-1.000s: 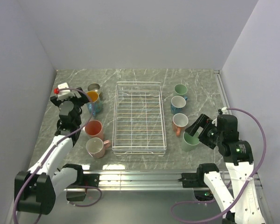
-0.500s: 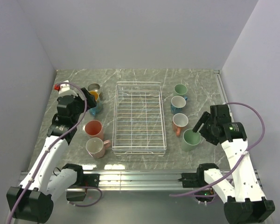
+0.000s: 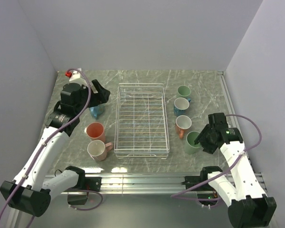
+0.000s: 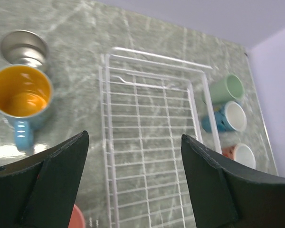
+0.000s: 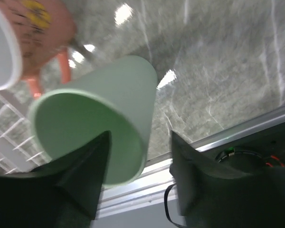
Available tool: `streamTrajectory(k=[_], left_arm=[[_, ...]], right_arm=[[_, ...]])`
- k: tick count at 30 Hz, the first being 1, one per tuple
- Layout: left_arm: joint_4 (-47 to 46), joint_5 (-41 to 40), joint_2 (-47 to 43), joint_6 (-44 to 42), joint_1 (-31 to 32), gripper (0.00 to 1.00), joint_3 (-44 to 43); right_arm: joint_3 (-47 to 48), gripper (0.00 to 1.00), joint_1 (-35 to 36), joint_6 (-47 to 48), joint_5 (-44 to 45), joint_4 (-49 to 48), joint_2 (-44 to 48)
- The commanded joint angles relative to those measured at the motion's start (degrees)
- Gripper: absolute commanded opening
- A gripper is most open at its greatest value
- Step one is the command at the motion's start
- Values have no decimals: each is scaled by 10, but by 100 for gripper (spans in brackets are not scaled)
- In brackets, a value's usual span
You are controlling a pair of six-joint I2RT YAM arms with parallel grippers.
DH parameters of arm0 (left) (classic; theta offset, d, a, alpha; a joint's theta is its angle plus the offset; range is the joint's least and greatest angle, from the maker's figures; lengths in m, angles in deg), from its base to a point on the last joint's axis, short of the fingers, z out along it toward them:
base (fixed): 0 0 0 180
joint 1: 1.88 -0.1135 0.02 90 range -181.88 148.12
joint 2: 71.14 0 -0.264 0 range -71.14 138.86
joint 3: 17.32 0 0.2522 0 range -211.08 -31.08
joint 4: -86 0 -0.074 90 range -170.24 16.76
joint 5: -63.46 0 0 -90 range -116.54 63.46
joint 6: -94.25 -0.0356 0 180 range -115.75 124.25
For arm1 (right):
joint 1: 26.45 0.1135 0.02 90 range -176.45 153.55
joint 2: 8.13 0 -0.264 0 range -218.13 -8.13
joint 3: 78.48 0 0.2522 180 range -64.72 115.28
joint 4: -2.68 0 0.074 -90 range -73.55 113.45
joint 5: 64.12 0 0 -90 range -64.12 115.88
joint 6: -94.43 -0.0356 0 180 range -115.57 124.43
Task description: Load the cups into the dish rack
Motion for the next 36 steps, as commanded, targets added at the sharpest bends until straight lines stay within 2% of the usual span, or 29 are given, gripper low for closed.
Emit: streamTrajectory(k=[1, 2, 5, 6, 9, 14, 16, 18, 20, 22, 23, 24, 25, 26, 27, 28, 29, 30, 32, 33, 36], left_arm=[[30, 27, -1, 1, 27, 84, -35], [35, 32, -1, 3, 39, 82, -39], [50, 38, -6, 8, 57, 81, -41], [52, 38, -10, 9, 61, 81, -41], [69, 41, -13, 4, 72, 80, -41], [114, 75, 0, -5, 80, 85, -81], [129, 90, 8, -12, 80, 99, -99], [129, 110, 7, -11, 80, 99, -103], [114, 139, 0, -7, 79, 99, -98], [66, 210, -4, 27, 80, 99, -89], [43, 244, -3, 40, 80, 99, -86], [-5, 276, 0, 83, 79, 99, -83], [-44, 342, 1, 109, 80, 99, -74], [-85, 370, 3, 139, 80, 99, -63], [-131, 398, 1, 204, 80, 98, -34], [-239, 433, -1, 237, 80, 98, -18], [-287, 444, -5, 270, 80, 98, -3], [-337, 454, -6, 324, 80, 99, 10], [-446, 481, 5, 372, 80, 99, 34], [-470, 490, 11, 407, 81, 99, 41], [-496, 491, 19, 417, 84, 99, 44]], right_arm=[[-25, 52, 3, -17, -27, -41, -6], [-28, 49, 2, -17, -27, -46, -7], [-30, 27, 3, -10, -19, -44, -1], [-26, 14, 2, -8, -18, -40, 1], [0, 0, 2, -1, -4, -21, 13], [95, 0, 3, 15, -15, 56, 29], [156, 0, 4, 17, -52, 86, 40], [223, 0, 4, 13, -72, 95, 47], [277, 0, 4, 12, -130, 83, 46], [293, 0, 4, -1, -208, 11, 46], [291, 0, 4, -18, -304, -26, 48], [263, 0, 4, -69, -358, -73, 50], [238, 0, 4, -108, -405, -197, 61], [210, 0, 4, -158, -480, -268, 68], [151, 0, 4, -269, -502, -425, 78], [125, 0, 4, -320, -515, -497, 95], [107, 0, 4, -357, -518, -552, 99], [98, 0, 4, -390, -517, -587, 98], [125, 0, 6, -380, -521, -601, 82], [135, 0, 7, -358, -525, -577, 75], [159, 0, 14, -336, -538, -562, 49]])
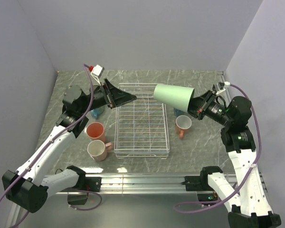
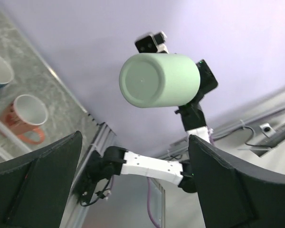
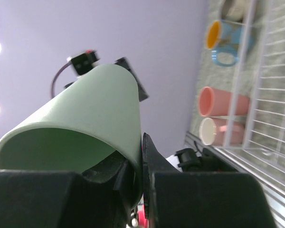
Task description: Load the cups into the dish rack
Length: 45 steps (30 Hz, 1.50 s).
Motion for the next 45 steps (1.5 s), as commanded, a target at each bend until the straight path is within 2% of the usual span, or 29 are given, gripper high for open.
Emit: streamTrajectory(k=[1, 5, 13, 17, 20, 21, 22, 26, 29, 30, 31, 32, 33, 34, 35, 36, 37, 38, 40, 42, 45], left_arm=[[-137, 51, 2, 74, 10, 99, -5], [-132, 39, 14, 66, 29, 99, -13], [-113, 4, 48, 30, 88, 99, -50], [-99, 1, 65, 15, 108, 98, -66], [-98, 2, 64, 11, 114, 85, -68], [-100, 4, 63, 12, 117, 75, -66], [-103, 6, 61, 13, 116, 71, -65], [-88, 15, 51, 11, 116, 68, -61], [-79, 21, 42, 5, 116, 42, -59], [-65, 21, 41, -1, 116, 21, -61], [-50, 19, 41, -7, 117, 12, -64], [-28, 16, 42, -17, 116, 4, -71], [50, -2, 42, -57, 116, 0, -95], [93, -14, 49, -82, 116, 0, -112], [134, -29, 54, -108, 117, 0, -130], [195, -44, 62, -159, 116, 0, -174], [285, -74, 83, -183, 116, 0, -199], [333, -86, 95, -225, 117, 0, -243], [429, -128, 122, -257, 117, 0, -278], [470, -159, 134, -295, 116, 0, -311], [536, -217, 157, -336, 116, 0, -340]], right_arm=[[43, 0, 10, -27, -62, -110, -11], [33, 0, 34, -29, -52, -115, -22], [11, 0, 152, -2, 27, -101, -35], [-6, 0, 171, -2, 45, -110, -38], [-3, 0, 172, 20, 55, -93, -39], [-2, 0, 173, 26, 67, -76, -39], [1, 0, 172, 32, 73, -69, -38], [-15, 0, 172, 27, 98, -79, -35], [-21, 0, 172, 23, 97, -90, -43], [-20, 0, 173, 30, 95, -76, -52], [-14, 3, 172, 39, 96, -58, -55], [7, 11, 172, 53, 108, -34, -59], [26, 17, 172, 100, 128, 53, -66], [79, 32, 172, 132, 167, 116, -71], [109, 42, 173, 190, 252, 180, -76], [136, 48, 172, 213, 302, 296, -91], [157, 55, 171, 232, 342, 344, -97], [194, 57, 171, 259, 421, 386, -103], [215, 62, 170, 280, 463, 469, -110], [232, 67, 169, 294, 528, 519, -103], [233, 68, 168, 299, 566, 552, -76]])
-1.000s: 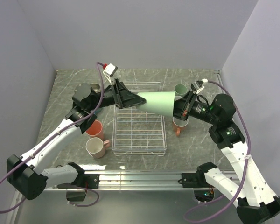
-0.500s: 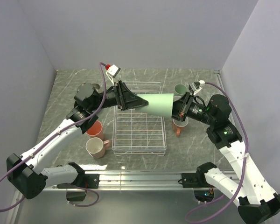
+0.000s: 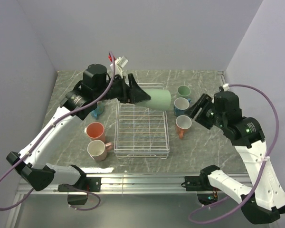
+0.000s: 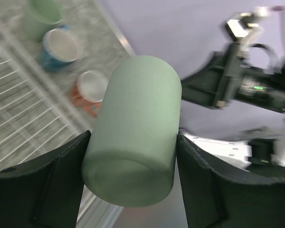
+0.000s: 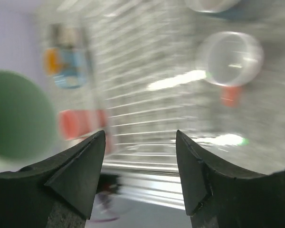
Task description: Load the cups into the dish rack
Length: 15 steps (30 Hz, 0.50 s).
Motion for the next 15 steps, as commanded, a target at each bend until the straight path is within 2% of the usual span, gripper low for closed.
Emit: streamTrajectory(k=[1, 5, 9, 15], left_arm=[[144, -86, 33, -95, 2, 0, -43], [229, -171, 83, -149, 38, 0, -81], [285, -258, 148, -172, 140, 0, -115], [294, -283, 219, -158, 223, 0, -135]], right_arm=[[15, 68, -2, 44, 125, 129, 32], [-11, 68, -3, 36, 146, 147, 70], [-28, 68, -3, 39, 150, 148, 83], [-31, 68, -3, 44, 146, 147, 82]])
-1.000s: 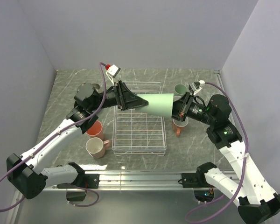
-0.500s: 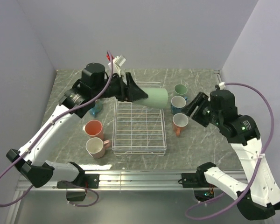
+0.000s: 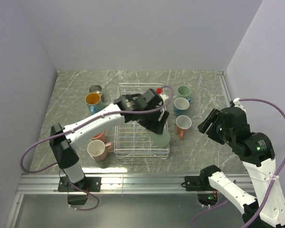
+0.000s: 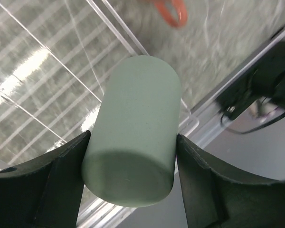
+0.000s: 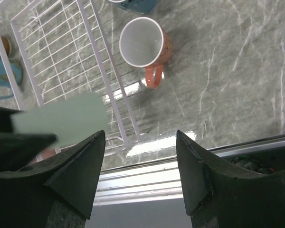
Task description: Load the cups into the dish rack
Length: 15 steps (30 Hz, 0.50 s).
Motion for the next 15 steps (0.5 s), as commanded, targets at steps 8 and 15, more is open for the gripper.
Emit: streamTrajectory(k=[8, 15], left_arm=[[65, -125, 61, 1, 99, 0, -54], [138, -234, 90, 16, 128, 0, -81]], right_arm=[[-28, 67, -3, 12, 17, -2, 10], [-29, 66, -3, 20, 13, 1, 11]])
